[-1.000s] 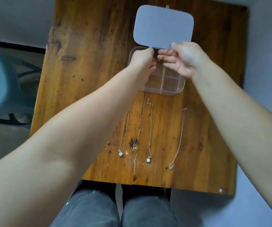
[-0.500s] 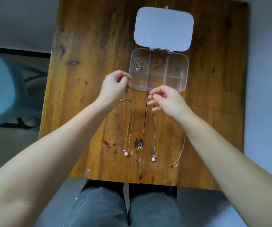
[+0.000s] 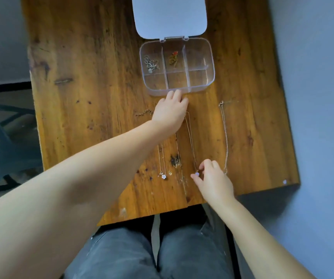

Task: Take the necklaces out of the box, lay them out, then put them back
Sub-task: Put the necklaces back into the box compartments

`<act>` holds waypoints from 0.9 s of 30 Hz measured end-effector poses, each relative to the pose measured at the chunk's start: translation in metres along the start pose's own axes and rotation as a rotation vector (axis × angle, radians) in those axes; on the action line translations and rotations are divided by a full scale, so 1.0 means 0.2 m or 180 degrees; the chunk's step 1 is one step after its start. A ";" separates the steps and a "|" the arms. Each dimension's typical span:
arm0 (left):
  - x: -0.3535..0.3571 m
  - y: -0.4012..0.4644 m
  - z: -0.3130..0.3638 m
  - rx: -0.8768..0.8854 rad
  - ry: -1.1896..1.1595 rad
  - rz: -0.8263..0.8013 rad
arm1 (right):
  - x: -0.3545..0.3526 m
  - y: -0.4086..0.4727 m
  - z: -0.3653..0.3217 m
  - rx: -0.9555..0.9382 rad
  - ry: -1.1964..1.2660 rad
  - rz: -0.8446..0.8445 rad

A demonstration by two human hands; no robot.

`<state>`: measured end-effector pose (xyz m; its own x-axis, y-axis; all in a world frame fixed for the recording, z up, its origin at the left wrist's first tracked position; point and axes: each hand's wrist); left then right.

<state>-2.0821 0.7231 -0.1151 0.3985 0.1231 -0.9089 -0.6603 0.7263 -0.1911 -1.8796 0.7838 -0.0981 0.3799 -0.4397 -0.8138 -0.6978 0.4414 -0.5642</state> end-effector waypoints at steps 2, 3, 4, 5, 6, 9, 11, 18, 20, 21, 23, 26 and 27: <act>0.01 0.01 -0.02 0.0190 0.0266 -0.0042 | 0.04 -0.03 -0.01 0.0038 0.0024 0.0107; 0.01 0.02 -0.03 0.0264 0.0288 -0.0052 | 0.04 -0.03 -0.01 0.0048 0.0044 0.0134; 0.01 0.01 -0.04 0.0296 0.0241 -0.0061 | 0.04 -0.03 -0.02 0.0041 0.0082 0.0146; 0.00 0.01 -0.04 0.0275 0.0113 -0.0066 | 0.04 -0.02 -0.01 0.0043 0.0205 0.0152; -0.01 0.00 -0.04 0.0213 -0.0093 -0.0059 | 0.02 -0.02 -0.01 0.0077 0.0453 0.0144; -0.07 -0.04 -0.04 0.0004 -0.0935 0.0105 | -0.09 0.03 0.00 0.0115 0.1478 0.0253; -0.14 -0.07 -0.03 -0.0141 -0.1509 0.0368 | -0.22 0.09 -0.03 0.0013 0.2019 0.0419; -0.50 -0.11 -0.04 -0.0583 -0.2677 0.1123 | -0.65 0.40 -0.32 -0.0968 0.2997 0.0046; -0.60 -0.11 -0.04 -0.0395 -0.2581 0.1046 | -0.71 0.45 -0.41 -0.1549 0.2666 -0.0381; -0.64 -0.10 -0.04 -0.0335 -0.2521 0.1083 | -0.73 0.47 -0.46 -0.1701 0.2610 -0.0597; -0.71 -0.08 -0.07 -0.0360 -0.2493 0.1318 | -0.75 0.50 -0.53 -0.1731 0.2663 -0.0795; -0.78 -0.05 -0.17 -0.0777 -0.2691 0.1835 | -0.76 0.53 -0.55 -0.1655 0.2633 -0.0417; -0.79 -0.04 -0.21 -0.0933 -0.2713 0.1997 | -0.76 0.54 -0.53 -0.1536 0.2737 -0.0348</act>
<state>-2.1660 0.6685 0.0140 0.1736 0.9234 -0.3424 -0.9800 0.1963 0.0324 -2.0777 0.8149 -0.0198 0.0201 -0.9613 -0.2749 -0.9302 0.0828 -0.3576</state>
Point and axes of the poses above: each hand's wrist, its own y-axis towards the middle knuckle, its own x-axis out of the palm, z = x × y, and after that the axes turned 5 degrees about -y, right-handed
